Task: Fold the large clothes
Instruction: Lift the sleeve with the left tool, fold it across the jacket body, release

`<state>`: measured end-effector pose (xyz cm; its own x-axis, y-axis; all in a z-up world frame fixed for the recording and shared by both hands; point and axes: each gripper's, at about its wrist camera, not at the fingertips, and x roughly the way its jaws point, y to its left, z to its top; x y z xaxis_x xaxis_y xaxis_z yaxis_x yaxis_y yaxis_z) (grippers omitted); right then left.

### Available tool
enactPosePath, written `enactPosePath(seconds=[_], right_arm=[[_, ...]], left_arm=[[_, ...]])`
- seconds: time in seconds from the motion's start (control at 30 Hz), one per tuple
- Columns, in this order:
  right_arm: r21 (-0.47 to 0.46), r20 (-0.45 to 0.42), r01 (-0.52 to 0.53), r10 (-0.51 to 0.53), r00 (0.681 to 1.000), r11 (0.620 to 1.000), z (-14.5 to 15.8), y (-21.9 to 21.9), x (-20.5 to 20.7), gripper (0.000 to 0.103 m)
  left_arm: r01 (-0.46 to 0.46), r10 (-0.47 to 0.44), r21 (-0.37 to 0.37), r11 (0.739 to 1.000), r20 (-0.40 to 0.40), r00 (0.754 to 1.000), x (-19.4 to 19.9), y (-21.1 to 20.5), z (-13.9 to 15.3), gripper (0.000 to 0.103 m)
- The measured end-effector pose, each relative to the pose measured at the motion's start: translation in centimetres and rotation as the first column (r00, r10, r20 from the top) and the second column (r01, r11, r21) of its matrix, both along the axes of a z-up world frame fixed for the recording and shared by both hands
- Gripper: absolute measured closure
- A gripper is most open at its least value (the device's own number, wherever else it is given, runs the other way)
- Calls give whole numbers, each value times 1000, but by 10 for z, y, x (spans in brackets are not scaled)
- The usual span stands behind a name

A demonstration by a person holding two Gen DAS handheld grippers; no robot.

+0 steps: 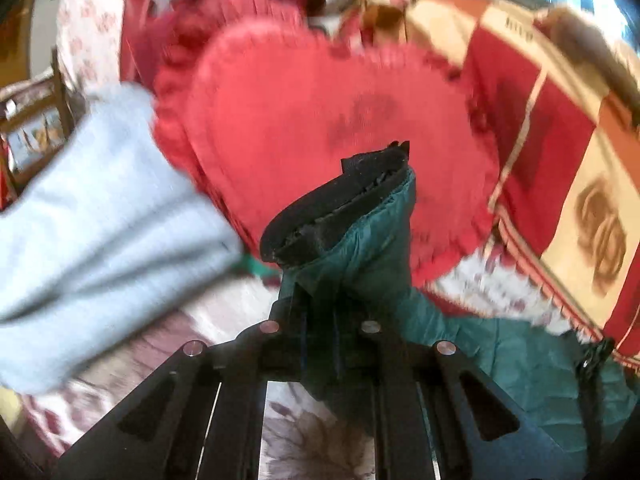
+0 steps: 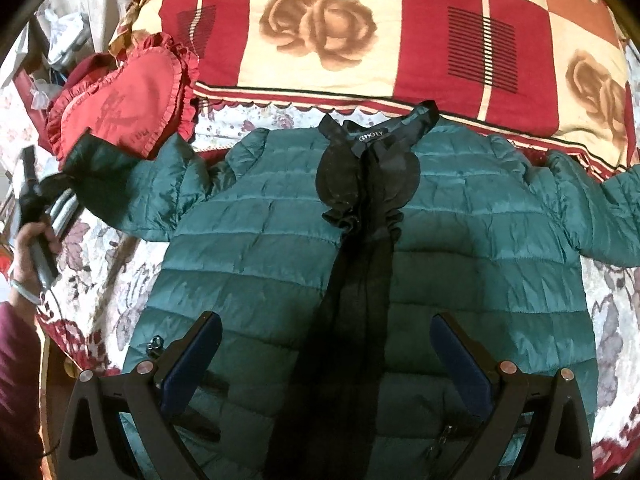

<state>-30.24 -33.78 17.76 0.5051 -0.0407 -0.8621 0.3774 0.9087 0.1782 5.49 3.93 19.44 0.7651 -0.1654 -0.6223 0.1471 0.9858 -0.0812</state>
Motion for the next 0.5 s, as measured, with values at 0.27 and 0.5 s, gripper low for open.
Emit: enactPosePath(seconds=[0.27,0.5], right_arm=[[4,28,10,-10,1000,1000,11,-7,-14,0],[6,61,49,-49,997,999,22,-22,-32,0]], left_arm=[[141,-137,-66,988,59,989,-52,-14,63,95],[344,-329,-130,930,122,936,-106,-71,123,95]])
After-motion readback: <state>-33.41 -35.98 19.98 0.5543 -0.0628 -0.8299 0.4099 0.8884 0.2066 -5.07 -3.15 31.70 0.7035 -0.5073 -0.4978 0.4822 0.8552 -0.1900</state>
